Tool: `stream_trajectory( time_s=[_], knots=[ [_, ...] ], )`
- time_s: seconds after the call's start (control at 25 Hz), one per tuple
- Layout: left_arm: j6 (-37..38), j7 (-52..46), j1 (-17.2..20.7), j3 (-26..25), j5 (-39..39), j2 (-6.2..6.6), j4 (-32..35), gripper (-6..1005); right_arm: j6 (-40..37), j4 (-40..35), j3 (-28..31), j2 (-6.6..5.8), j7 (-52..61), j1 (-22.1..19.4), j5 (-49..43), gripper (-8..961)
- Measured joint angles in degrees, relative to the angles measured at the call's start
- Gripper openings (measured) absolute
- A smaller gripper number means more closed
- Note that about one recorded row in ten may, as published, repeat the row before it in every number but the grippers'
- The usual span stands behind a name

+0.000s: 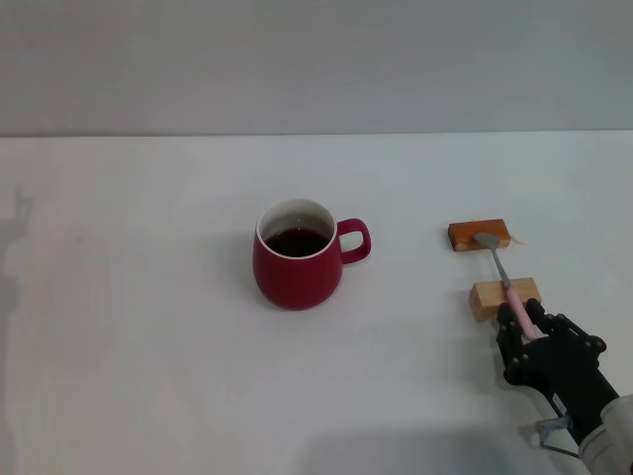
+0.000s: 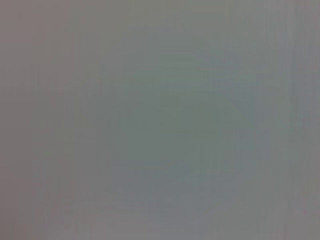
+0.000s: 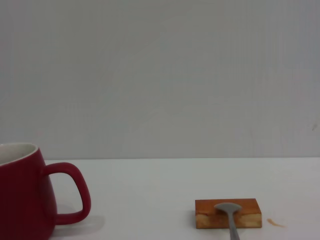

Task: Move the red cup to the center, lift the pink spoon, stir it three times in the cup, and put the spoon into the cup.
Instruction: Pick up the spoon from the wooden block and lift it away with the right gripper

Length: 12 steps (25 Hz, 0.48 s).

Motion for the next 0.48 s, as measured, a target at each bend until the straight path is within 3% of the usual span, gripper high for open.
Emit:
stream_trajectory(
  time_s=[0.48],
  knots=[
    [0.0,0.0,0.1,0.0,-0.1,0.00,0.0,837,0.0,-0.2,0.0,0.00,0.2,0.2,0.0,300]
  ],
)
